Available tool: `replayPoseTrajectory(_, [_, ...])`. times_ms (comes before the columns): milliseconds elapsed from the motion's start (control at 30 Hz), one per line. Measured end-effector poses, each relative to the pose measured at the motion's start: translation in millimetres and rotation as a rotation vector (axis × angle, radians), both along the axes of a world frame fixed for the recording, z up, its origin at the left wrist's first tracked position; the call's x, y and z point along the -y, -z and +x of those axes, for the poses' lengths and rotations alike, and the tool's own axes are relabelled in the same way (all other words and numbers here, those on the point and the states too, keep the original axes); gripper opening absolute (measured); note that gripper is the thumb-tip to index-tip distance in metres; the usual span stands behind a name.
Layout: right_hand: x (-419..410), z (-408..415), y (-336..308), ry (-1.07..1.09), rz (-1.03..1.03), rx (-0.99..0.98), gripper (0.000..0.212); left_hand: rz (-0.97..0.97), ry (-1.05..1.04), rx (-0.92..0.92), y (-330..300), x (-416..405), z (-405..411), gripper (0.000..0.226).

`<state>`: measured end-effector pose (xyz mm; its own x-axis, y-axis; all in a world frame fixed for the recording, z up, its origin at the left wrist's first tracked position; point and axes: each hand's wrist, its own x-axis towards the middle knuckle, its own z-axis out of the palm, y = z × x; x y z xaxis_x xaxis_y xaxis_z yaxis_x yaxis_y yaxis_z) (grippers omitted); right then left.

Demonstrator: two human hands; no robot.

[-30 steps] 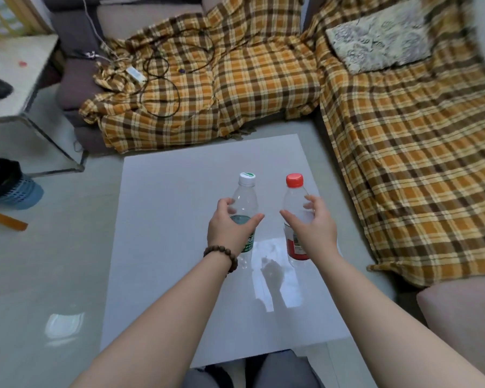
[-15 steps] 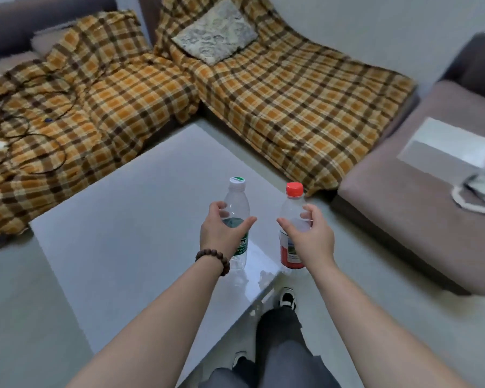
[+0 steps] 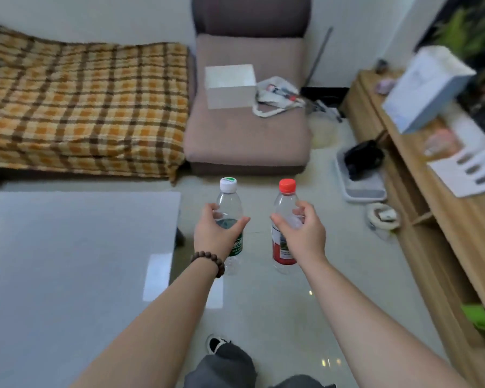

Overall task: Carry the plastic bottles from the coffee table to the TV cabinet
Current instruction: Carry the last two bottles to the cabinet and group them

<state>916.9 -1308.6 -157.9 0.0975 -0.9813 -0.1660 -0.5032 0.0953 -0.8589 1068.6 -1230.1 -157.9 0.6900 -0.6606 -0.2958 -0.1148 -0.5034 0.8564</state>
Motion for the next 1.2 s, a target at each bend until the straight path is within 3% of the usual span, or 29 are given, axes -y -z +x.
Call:
replayPoseTrajectory(267, [-44, -205, -12, 0.424, -0.032, 0.046, 0.061, -0.057, 0.414, 0.026, -17, 29, -184, 0.065])
replayPoseTrajectory(600, [-179, -424, -14, 0.895, -0.042, 0.049, 0.055, -0.066, 0.85, -0.043, -14, -30, -413, 0.062])
replayPoseTrajectory(733, [-227, -490, -17, 1.049, -0.052, 0.053, 0.049, -0.074, 0.991, -0.041, -12, -53, -485, 0.065])
replayPoseTrajectory(900, [-267, -558, -17, 1.223, -0.056, 0.072, 0.058, -0.086, 1.156, -0.037, -17, -70, -567, 0.066])
replayPoseTrajectory(1200, [-262, -648, -6, 1.367, -0.044, 0.064, 0.055, -0.093, 1.323, 0.021, -2, -41, -690, 0.066])
